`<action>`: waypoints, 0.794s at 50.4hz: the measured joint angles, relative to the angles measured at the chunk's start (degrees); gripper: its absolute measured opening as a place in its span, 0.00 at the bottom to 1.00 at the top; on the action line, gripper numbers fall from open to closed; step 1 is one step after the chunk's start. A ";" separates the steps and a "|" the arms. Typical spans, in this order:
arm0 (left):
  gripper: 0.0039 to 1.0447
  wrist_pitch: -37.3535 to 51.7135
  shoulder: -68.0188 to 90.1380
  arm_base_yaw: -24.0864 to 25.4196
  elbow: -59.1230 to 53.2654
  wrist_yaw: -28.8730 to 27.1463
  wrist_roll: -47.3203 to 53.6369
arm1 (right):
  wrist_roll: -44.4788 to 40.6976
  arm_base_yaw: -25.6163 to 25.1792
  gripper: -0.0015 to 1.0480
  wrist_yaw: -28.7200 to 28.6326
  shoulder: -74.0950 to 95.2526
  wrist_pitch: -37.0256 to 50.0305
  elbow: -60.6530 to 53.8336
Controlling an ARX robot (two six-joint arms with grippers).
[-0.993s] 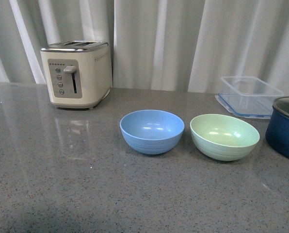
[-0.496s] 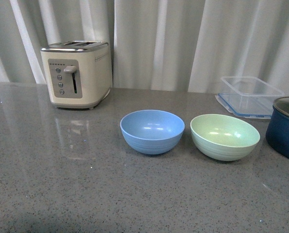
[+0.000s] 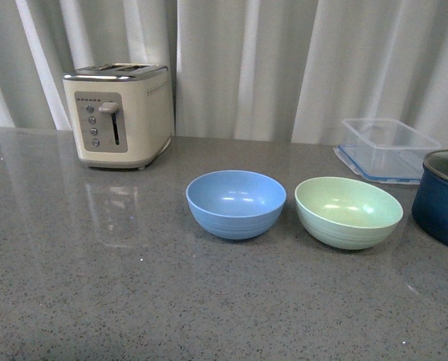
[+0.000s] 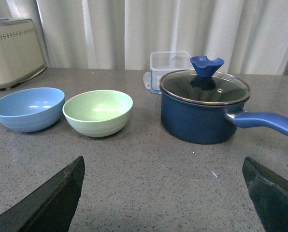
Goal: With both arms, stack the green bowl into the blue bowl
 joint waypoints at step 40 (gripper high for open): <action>0.49 -14.08 -13.73 0.00 0.02 -0.02 0.00 | 0.00 0.00 0.90 -0.02 0.00 0.00 0.00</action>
